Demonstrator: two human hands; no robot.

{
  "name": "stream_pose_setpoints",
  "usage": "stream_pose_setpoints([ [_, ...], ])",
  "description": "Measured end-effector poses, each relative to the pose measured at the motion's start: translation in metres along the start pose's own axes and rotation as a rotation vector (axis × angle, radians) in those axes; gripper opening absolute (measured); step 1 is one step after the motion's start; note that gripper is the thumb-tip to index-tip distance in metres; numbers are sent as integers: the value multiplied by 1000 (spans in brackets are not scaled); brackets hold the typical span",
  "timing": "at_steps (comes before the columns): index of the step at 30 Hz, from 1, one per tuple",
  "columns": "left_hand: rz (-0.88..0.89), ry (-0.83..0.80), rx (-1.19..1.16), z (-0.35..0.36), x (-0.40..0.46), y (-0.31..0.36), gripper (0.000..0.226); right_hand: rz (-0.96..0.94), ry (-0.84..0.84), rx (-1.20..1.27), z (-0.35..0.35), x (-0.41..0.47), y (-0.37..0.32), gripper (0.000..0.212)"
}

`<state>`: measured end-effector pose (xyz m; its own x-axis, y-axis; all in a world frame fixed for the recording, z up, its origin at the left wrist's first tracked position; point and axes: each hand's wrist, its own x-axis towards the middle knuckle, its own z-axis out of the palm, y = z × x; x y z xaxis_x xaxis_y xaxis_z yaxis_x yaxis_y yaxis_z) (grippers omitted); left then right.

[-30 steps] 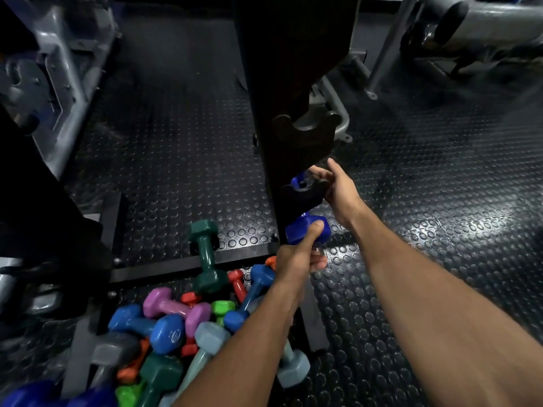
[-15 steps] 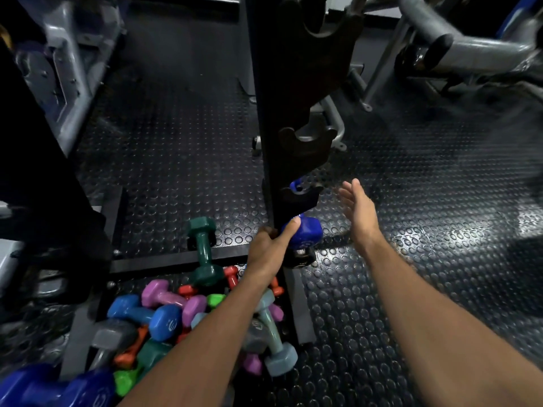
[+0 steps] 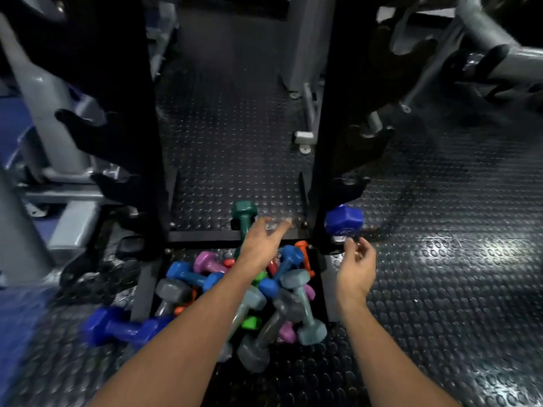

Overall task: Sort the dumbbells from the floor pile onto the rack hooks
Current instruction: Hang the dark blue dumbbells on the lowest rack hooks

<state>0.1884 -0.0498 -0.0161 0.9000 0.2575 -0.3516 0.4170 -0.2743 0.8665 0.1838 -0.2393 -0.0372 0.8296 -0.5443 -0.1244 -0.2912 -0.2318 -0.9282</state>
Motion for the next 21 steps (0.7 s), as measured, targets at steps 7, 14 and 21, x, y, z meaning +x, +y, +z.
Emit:
stream_pose_setpoints([
  [7, -86, 89, 46, -85, -15, -47, 57, 34, -310, -62, 61, -89, 15, 31],
  [14, -198, 249, 112, -158, -27, -117, 57, -3, -678, -201, 123, -162, 21, 39],
  [21, -420, 416, 149, -219, -59, -203, 44, -191, -1061, -516, 158, -227, 27, 51],
])
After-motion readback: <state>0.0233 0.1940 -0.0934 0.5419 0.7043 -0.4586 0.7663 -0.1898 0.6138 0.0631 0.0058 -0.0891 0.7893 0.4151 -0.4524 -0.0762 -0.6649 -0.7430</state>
